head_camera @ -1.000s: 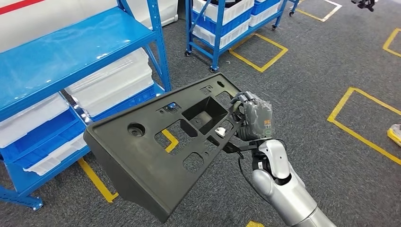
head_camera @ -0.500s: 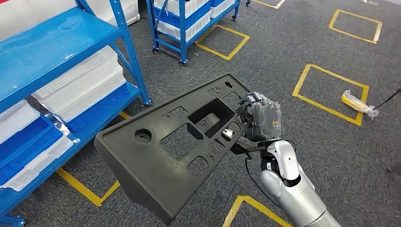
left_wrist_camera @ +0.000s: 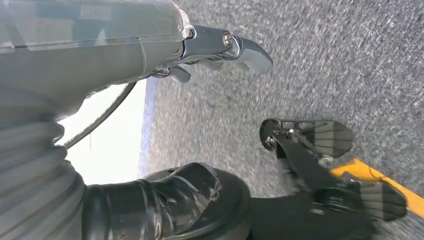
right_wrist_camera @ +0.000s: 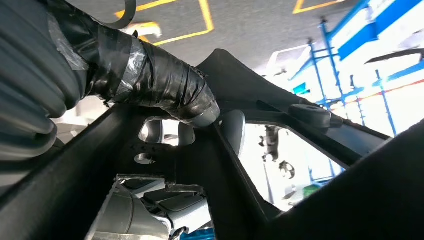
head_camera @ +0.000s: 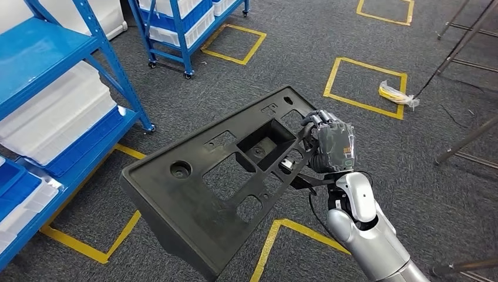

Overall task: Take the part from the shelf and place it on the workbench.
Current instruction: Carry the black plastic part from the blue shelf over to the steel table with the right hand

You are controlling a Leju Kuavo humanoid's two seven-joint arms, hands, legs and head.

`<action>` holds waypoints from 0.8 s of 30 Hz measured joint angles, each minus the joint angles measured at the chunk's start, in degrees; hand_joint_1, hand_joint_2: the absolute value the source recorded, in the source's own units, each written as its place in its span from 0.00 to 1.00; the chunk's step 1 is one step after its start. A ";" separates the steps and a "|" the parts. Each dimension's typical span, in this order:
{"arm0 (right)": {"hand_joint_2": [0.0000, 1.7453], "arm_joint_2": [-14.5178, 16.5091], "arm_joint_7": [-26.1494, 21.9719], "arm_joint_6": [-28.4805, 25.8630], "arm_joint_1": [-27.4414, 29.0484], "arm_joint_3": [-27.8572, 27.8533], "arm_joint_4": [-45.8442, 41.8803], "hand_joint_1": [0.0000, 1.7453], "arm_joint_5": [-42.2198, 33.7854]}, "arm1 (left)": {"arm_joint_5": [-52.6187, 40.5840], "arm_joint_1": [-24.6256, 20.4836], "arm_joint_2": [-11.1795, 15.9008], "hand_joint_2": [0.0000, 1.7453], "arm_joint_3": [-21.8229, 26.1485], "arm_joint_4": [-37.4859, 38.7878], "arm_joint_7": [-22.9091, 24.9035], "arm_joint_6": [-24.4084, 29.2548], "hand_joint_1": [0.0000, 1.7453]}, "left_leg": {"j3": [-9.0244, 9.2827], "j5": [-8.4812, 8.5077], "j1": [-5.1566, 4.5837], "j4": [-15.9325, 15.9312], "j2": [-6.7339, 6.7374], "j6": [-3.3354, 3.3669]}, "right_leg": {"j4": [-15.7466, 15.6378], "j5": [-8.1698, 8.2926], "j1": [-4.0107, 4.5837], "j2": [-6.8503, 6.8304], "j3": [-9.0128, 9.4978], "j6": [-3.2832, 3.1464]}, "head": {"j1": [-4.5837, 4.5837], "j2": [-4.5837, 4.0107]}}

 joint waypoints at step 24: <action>1.00 -0.23 0.30 0.04 -1.15 -0.29 -0.33 1.00 1.45 | 0.31 -0.22 -0.19 1.00 0.07 0.00 -1.69 -0.12 0.00 | -9.08 0.13 1.41 3.36 3.93 -2.07 | -2.05 -5.45 -0.66 -4.64 7.28 -0.02 | 0.11 0.00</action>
